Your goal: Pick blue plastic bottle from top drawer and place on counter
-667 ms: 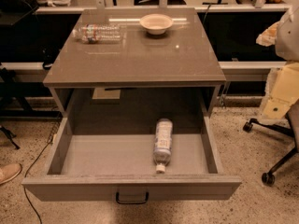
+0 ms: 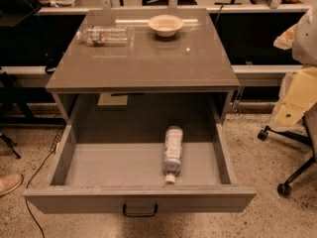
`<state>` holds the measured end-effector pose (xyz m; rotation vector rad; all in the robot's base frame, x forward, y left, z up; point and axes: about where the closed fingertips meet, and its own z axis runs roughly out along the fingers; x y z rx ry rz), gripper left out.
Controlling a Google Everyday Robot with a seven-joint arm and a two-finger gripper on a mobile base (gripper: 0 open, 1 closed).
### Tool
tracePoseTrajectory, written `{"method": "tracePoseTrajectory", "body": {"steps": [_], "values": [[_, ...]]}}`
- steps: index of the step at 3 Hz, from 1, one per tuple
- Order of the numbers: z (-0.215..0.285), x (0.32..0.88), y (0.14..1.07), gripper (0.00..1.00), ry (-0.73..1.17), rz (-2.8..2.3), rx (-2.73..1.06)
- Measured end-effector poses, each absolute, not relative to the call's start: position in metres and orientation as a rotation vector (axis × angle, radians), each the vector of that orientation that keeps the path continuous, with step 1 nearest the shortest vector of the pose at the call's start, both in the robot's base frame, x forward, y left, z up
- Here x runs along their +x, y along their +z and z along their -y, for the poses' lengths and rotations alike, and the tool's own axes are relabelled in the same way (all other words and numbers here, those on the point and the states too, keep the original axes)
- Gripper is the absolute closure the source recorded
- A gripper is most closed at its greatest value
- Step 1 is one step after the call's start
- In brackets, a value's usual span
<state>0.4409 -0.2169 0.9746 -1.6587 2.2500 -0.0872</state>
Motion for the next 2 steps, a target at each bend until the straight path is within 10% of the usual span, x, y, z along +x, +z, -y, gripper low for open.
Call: {"method": "tracePoseTrajectory", "body": {"steps": [2], "values": [[0.174,0.498,0.892,0.00,0.142,-2.421,-1.348]]}}
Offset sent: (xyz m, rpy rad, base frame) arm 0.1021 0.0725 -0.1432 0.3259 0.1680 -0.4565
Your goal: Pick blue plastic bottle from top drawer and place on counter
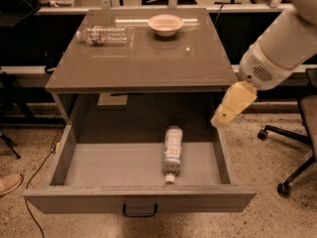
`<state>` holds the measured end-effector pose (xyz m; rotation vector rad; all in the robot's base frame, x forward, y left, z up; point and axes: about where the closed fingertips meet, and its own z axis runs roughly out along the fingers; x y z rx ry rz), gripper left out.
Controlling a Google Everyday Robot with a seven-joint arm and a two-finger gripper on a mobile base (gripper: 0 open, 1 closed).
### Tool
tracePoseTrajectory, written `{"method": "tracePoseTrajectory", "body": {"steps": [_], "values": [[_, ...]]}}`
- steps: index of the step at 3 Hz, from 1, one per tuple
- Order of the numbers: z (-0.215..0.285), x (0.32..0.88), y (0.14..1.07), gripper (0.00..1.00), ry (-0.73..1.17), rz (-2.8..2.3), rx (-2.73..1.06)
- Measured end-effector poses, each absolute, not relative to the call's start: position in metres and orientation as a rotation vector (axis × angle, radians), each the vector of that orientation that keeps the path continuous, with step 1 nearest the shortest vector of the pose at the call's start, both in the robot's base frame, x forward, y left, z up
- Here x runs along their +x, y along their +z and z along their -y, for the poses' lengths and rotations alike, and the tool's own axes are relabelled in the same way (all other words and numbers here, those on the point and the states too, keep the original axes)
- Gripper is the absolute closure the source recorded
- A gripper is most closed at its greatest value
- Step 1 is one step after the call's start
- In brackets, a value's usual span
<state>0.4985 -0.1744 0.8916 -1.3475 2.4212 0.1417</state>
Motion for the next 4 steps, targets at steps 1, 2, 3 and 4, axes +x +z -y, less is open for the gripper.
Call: {"method": "tracePoseTrajectory", "body": {"steps": [1,2,3,4], "values": [[0.150,0.518,0.854,0.00,0.178,-2.514,-1.181],[0.117,0.523,0.819,0.00,0.262,-2.608,-1.020],[0.088,0.523,0.789,0.00,0.335,-2.715,-0.875],[0.085,0.523,0.786,0.00,0.354,-2.758,-0.775]]}}
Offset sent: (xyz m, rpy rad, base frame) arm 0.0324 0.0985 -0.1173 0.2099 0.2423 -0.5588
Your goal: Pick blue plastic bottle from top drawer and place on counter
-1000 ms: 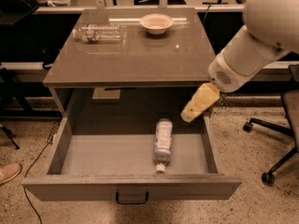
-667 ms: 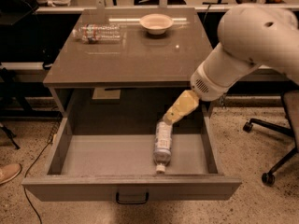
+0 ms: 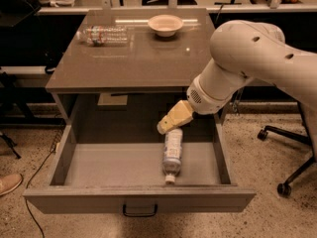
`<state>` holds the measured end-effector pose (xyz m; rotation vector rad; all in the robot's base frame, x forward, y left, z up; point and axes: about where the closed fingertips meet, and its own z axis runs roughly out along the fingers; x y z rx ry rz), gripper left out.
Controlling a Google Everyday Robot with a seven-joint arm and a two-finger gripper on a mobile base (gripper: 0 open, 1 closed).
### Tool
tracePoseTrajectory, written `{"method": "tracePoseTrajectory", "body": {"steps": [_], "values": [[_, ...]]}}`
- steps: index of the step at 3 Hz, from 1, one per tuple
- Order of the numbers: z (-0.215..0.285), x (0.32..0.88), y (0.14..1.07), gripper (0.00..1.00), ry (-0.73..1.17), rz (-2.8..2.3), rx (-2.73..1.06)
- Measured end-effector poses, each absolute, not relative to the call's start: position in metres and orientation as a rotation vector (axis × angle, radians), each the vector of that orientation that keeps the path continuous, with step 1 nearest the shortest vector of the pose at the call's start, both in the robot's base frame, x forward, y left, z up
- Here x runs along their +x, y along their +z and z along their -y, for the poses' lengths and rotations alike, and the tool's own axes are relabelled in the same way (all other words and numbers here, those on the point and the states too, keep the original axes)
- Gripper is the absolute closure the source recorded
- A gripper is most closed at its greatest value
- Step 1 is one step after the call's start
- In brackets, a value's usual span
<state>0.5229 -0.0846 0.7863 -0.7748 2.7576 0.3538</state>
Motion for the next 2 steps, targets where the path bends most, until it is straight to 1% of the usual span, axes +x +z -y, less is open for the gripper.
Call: {"method": "tracePoseTrajectory", "body": {"steps": [1,2], "values": [[0.081,0.523,0.778,0.00,0.360,-2.775,-0.758],[0.063,0.528,0.735,0.00,0.417,-2.852,-0.688]]}}
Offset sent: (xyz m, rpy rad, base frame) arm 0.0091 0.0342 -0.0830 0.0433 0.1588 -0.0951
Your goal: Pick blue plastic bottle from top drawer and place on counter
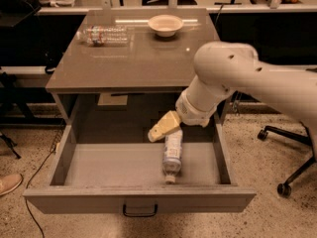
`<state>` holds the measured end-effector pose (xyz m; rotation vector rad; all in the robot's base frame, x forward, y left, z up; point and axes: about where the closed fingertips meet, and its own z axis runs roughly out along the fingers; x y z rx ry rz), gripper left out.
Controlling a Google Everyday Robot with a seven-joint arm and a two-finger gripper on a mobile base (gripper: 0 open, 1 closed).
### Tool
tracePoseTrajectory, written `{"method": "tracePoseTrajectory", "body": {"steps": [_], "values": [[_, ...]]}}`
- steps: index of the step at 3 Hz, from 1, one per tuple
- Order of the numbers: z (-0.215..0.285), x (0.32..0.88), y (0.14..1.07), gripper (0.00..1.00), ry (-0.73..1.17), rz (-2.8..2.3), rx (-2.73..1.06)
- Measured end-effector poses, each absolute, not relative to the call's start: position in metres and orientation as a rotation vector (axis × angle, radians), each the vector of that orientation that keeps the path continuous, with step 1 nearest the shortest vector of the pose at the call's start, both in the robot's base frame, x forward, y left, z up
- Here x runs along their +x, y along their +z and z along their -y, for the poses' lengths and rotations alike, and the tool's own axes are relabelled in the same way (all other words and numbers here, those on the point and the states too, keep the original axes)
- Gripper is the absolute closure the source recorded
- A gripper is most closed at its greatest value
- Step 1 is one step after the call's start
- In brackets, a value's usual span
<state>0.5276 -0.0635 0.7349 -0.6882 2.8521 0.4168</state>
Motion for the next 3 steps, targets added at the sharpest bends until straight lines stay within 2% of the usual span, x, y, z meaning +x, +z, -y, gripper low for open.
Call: {"method": "tracePoseTrajectory", "body": {"steps": [3], "values": [[0.046,0.549,0.646,0.00,0.414,-3.003,-0.306]]}}
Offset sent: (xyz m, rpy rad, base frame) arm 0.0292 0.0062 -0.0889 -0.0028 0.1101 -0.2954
